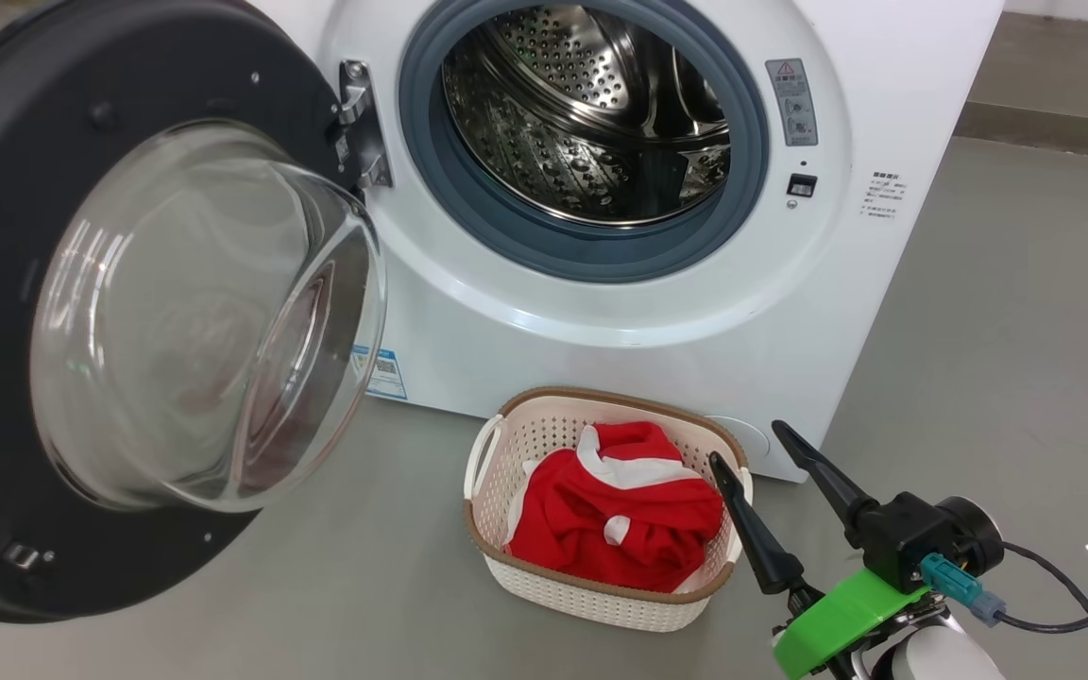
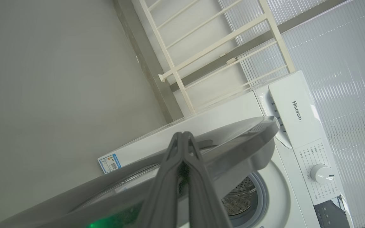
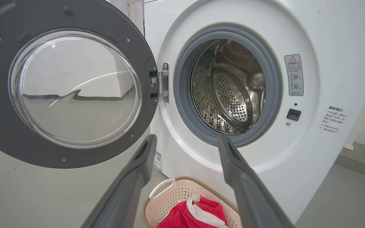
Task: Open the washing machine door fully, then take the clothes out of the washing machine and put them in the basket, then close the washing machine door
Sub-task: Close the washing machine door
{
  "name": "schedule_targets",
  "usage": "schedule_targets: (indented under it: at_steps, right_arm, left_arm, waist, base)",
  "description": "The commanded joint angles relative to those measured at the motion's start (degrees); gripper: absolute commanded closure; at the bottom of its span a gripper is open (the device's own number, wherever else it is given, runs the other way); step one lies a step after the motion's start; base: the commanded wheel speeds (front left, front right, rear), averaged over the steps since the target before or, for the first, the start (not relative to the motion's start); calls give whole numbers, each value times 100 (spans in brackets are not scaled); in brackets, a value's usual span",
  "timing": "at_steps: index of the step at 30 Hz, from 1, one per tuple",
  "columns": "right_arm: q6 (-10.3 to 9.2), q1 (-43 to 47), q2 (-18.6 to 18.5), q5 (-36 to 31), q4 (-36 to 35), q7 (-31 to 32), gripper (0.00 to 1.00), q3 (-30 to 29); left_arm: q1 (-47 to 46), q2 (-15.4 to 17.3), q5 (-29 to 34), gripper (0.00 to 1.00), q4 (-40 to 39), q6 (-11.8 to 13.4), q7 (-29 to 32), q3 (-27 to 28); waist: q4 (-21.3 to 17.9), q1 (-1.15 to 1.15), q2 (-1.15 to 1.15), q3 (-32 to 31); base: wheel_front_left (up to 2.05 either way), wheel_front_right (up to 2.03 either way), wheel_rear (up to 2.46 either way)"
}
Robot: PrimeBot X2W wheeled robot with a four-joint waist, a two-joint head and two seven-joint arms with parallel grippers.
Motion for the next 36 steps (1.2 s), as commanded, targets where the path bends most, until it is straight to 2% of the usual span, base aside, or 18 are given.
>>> schedule_targets:
  at_steps: [1, 16, 36]
  right_arm:
    - [2, -158, 13, -31, -140, -37, 0, 122]
    - [2, -157, 47, -12, -148, -37, 0, 81]
    - [2, -173, 75, 28, -66, -37, 0, 64]
  left_arm:
    - [131, 21, -81, 100, -196, -40, 195, 15]
    - [860, -445, -433, 100, -1408, 156, 784, 67]
    - [1604, -1230, -772, 100, -2936, 488, 1003, 110]
  waist:
    - [3, 0, 0, 5]
    - [32, 0, 0, 31]
    - [-103, 0, 0, 88]
  base:
    - [0, 0, 0]
    - [0, 0, 0]
    - [0, 0, 0]
